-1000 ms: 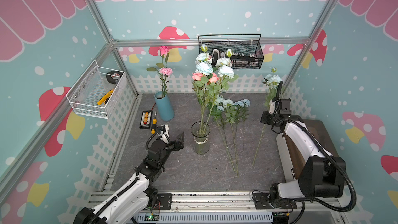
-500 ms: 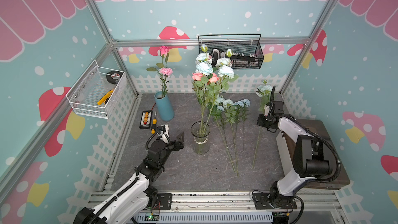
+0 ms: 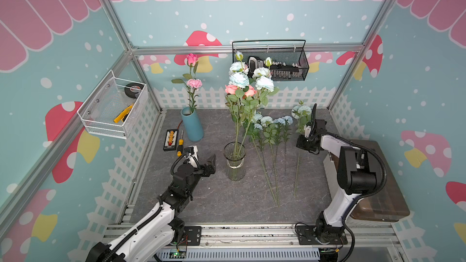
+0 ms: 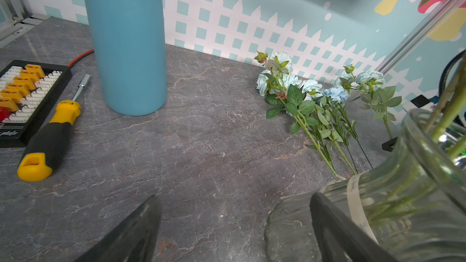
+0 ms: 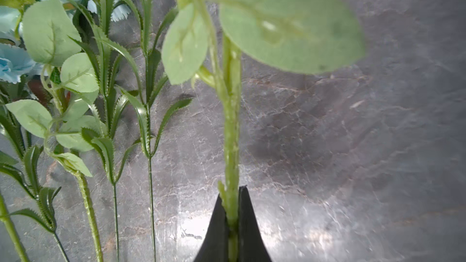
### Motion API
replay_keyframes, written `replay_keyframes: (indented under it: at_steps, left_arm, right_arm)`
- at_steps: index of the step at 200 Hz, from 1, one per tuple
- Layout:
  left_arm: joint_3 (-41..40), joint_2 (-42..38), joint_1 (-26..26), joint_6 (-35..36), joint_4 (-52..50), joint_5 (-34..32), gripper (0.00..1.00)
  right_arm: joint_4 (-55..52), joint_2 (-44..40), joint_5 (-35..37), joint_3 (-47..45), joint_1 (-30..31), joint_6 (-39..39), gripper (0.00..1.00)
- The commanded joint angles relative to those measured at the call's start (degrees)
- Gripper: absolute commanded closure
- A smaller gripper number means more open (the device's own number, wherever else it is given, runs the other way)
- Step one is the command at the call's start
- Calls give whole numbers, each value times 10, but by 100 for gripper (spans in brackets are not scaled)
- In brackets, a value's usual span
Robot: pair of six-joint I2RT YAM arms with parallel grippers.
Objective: Pick out blue flowers from the vase
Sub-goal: Place the flower at the center of the board.
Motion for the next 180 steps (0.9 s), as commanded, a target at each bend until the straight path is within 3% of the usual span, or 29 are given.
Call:
replay_keyframes:
  at_steps: [1,40,97,180]
  left_arm:
    - [15,-2,4,-8,3,4,8]
    - [14,-5,4,-8,3,3,8]
    - [12,-10,4,-8,3,3,8]
    - [10,-13,4,-8,3,3,8]
  right_arm:
    - [25,13,-33,15,-3,7,100]
    - [31,26,-47,22,-3,12,91]
    - [37,67,-66,33,-3,16,89]
    - [3,77,-29,53,15,-6,93]
